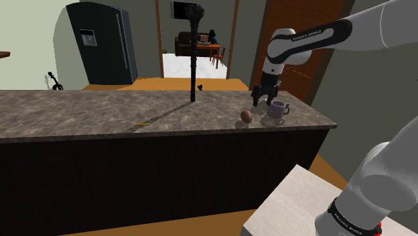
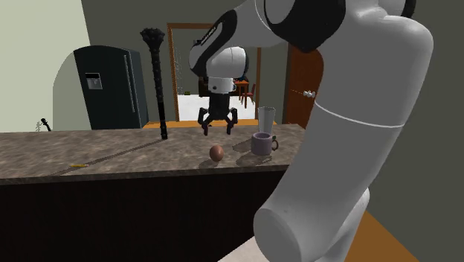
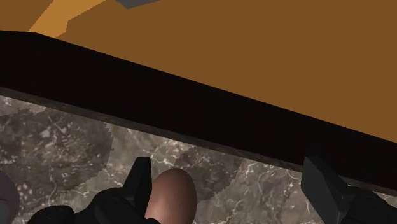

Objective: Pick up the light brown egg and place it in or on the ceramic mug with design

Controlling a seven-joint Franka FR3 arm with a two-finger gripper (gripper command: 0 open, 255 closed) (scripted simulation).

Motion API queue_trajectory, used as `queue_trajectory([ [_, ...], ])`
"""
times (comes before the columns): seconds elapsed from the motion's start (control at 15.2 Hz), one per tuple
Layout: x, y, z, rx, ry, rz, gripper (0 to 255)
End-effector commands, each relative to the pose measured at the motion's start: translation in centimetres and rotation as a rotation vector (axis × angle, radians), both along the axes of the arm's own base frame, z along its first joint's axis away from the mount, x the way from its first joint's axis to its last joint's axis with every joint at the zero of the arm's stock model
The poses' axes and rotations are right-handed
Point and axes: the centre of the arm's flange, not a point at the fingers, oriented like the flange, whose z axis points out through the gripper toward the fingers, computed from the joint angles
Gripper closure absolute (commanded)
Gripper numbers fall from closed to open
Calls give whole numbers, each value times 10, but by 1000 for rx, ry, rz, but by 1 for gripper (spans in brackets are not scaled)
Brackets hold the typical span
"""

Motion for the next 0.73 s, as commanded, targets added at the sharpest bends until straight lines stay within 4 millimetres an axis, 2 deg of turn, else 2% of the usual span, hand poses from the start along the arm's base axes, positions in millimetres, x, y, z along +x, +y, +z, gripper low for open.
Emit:
queue_trajectory([
  [0.0,18,-13,-15,14,7,-7,0],
  [0.66,116,-85,-88,87,40,-42,0],
])
